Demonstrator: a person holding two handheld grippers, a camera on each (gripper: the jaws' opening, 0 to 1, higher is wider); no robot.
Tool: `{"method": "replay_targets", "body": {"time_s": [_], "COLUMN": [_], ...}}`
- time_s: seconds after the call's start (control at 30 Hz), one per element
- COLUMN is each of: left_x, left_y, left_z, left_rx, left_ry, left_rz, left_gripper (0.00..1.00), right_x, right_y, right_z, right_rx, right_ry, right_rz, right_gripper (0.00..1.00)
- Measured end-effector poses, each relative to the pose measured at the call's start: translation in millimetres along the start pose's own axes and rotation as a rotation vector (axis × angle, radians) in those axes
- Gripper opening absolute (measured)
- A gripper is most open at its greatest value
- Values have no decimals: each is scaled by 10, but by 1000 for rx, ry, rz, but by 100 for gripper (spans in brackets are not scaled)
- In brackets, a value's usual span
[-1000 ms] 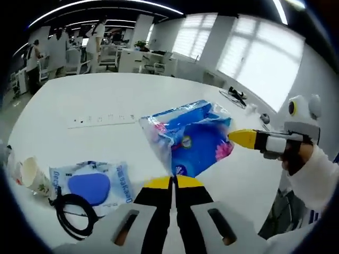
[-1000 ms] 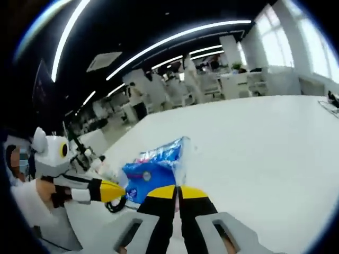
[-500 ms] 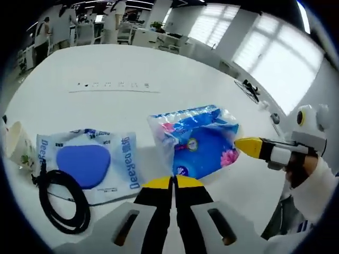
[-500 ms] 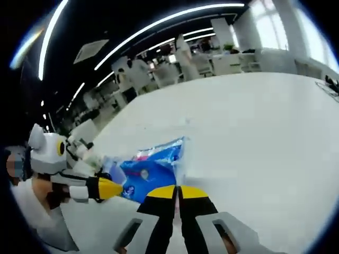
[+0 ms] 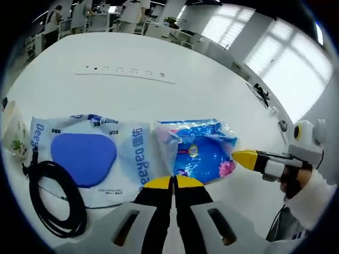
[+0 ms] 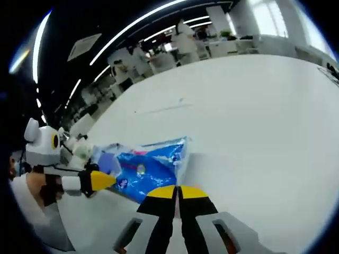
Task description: Arrange the tabletop items into an orderly group along one side of the table until the central work area is clear of visible clutter.
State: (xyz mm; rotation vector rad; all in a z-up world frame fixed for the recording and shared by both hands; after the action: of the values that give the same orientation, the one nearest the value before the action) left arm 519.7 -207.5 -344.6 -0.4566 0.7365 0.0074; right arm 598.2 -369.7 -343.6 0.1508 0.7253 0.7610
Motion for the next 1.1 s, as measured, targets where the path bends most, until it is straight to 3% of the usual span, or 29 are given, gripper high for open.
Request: {"method": "replay_targets", "body": {"time_s": [0.13,0.43,0.83,0.93,1.1], "left_x": [27,52,35,10,-57], "left_y": [1,-7,-49,-75,-104], "left_z": [-22,-51,-49,-39,-10], "left_rx": [-20,-9,11,21,44], "left_ry": [6,15,10,8,-10], "left_rz": [-13,-5,-7,-10,-13], "left_gripper": [0,0,4,7,16], "right_x": [55,54,67,88,68], "right_y": [-92,-90,-107,-91,-57], "right_z": [-37,-116,-128,-136,-112], "right_rx": [33,76,72,65,25], "right_ry": [16,22,7,1,-27], "right_rz": [-12,-9,-6,3,16], "right_gripper": [0,0,1,5,23]}}
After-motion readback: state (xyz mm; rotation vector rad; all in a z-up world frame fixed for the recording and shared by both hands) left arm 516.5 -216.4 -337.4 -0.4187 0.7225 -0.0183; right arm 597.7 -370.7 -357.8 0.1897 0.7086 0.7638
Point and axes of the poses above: the point that each gripper's makers call its tool centre point, and the gripper's own axes: x roughly forward along the fingers, y roughly to its left, z roughly out of its top, the point moved 6 cm from there along -x, roughly backward along the fingers, and after that the axes turned 8 degrees about -y, right-handed, at the moved point
